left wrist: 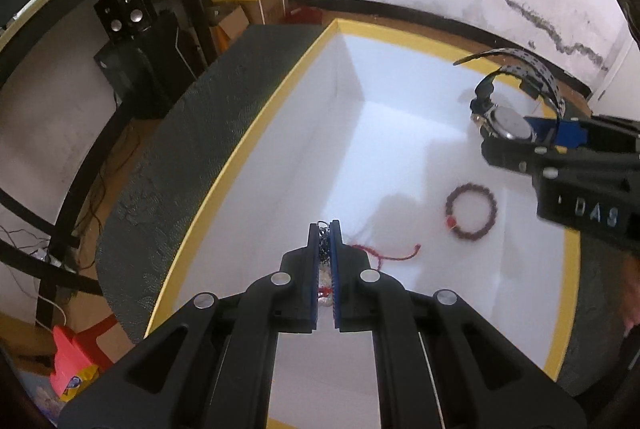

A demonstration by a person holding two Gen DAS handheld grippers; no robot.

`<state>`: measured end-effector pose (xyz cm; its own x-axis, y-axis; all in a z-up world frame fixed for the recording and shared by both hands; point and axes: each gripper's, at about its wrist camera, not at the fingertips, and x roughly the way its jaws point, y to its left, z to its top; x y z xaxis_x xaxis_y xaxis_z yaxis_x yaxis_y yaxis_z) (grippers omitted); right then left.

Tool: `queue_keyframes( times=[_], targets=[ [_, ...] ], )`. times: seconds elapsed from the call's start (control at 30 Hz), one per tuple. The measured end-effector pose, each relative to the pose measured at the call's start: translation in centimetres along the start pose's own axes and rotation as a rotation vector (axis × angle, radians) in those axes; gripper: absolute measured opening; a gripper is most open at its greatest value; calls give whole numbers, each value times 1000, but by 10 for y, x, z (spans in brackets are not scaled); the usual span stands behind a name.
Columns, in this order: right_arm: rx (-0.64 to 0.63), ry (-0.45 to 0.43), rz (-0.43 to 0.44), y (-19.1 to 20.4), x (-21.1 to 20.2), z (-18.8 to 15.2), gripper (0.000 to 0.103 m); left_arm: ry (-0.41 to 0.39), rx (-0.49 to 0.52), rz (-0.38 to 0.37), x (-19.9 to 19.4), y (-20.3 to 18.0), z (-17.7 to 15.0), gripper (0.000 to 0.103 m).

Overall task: Organize jewelry
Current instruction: 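Carry the chain and watch over the white box and open both tools, then move both tools back over the silver rings on the mat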

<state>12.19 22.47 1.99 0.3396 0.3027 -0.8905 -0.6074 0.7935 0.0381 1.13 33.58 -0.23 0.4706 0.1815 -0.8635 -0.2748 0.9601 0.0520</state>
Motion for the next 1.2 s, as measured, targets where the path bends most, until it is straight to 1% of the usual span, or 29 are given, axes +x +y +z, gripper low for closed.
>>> queue_keyframes(
  times=[0.17, 0.5, 0.7, 0.73, 0.77, 0.8, 0.83, 0.87, 0.9, 0.97, 1.0, 1.07, 1.1, 1.2],
  targets=[
    [-8, 25, -7, -3, 13, 1, 49, 20, 8, 1, 10, 0, -2, 4],
    [-20, 59, -2, 1, 26, 2, 49, 61, 27, 6, 24, -5, -9, 4],
    [-2, 79, 10, -7, 31, 8, 51, 59, 34, 17, 26, -8, -7, 4],
    [3, 75, 13, -8, 30, 9, 55, 58, 35, 17, 26, -9, -8, 4],
    [9, 61, 17, -10, 27, 10, 77, 58, 31, 15, 25, -10, -8, 5],
    [13, 41, 26, -11, 22, 11, 86, 67, 29, -3, 26, -10, -8, 7],
    [16, 31, 29, -12, 19, 12, 88, 72, 30, -15, 26, -10, -8, 12],
    [27, 16, 41, -15, 13, 13, 91, 75, 31, -28, 25, -11, -8, 52],
    [36, 2, 50, -17, 8, 14, 96, 67, 25, -33, 22, -12, -8, 97],
    [46, -25, 50, -24, -5, 13, 96, 4, 16, -8, 10, -13, -9, 97],
    [49, -36, 49, -28, -11, 13, 96, -11, 35, -1, 4, -16, -8, 97],
    [59, -70, 36, -37, -27, 13, 96, -16, 37, -15, -5, -19, -7, 97],
    [70, -88, 43, -43, -37, 12, 96, -24, 31, -19, -10, -20, -7, 97],
    [92, -141, 29, -61, -69, 5, 96, -44, 31, -11, -22, -25, -7, 97]
  ],
)
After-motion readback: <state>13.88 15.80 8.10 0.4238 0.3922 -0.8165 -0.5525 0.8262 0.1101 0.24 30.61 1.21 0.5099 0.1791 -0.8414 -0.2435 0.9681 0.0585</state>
